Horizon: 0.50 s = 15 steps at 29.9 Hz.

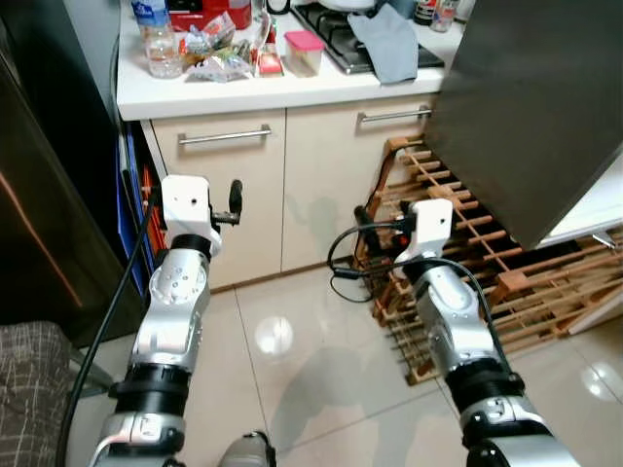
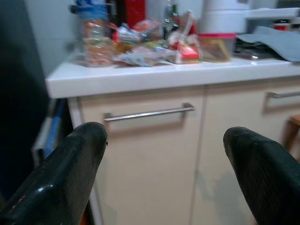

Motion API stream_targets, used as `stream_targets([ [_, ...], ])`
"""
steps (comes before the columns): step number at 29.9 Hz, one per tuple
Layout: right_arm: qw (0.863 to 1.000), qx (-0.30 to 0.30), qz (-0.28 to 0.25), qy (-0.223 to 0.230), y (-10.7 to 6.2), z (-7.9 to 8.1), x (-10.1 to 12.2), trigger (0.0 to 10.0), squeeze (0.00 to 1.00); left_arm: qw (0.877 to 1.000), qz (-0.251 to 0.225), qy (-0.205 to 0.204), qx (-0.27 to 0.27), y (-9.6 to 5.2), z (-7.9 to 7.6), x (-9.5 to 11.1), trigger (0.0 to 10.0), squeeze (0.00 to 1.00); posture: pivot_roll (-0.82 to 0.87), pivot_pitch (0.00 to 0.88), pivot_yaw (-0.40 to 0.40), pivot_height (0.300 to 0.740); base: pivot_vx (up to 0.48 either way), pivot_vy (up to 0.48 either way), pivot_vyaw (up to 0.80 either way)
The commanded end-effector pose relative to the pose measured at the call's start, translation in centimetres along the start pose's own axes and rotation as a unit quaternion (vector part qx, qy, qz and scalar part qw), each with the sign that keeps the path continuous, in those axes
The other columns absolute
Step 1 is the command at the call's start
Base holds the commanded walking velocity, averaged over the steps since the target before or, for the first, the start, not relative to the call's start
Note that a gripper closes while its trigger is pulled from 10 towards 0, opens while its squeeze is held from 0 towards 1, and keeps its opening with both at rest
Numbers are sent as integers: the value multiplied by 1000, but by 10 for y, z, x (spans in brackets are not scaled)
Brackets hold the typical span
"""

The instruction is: Restocking fridge

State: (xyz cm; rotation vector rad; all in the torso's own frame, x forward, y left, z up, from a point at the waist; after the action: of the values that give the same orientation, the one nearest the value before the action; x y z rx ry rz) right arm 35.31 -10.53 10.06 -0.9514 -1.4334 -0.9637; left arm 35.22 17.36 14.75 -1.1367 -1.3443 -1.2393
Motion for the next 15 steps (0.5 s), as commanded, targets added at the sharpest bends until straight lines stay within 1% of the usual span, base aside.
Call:
stream_targets([
  [1,1000,-5,-9,-5,2,-6,6,10000,0,1000,-1,8,-1,3,-3,2,10000,0,55,0,-61,740,0,0,600],
  [8,1000,-6,-8,-3,1,-6,4,10000,0,1000,-4,3,-8,3,-7,3,10000,0,52,0,-56,740,0,0,540],
  [13,1000,1,-6,-4,-1,-4,2,10000,0,1000,-15,3,-17,3,-12,7,10000,0,43,0,-52,740,0,0,499],
  [14,1000,-8,-7,-6,-1,-6,2,10000,0,999,-22,-3,-37,3,-18,9,10000,0,42,0,-50,740,0,0,494],
  [15,1000,-12,-7,-6,-1,-7,2,10000,0,999,-24,-7,-42,3,-20,10,10000,0,42,0,-50,740,0,0,494],
])
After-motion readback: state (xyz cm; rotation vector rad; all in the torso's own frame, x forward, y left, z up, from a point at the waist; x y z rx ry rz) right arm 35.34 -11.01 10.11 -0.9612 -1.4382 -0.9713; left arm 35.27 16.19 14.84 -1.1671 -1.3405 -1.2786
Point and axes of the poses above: a point about 5 cm out from each wrist's last joint towards the gripper, its own y axis pointing out of the wrist towards the gripper, its own x axis along the axis of the wrist's last joint, z = x × y, the point moved 2 cm from there along y, pointing out of the wrist towards the gripper, and after that the axes turned 10 degrees about -y, right-handed, at the moved point
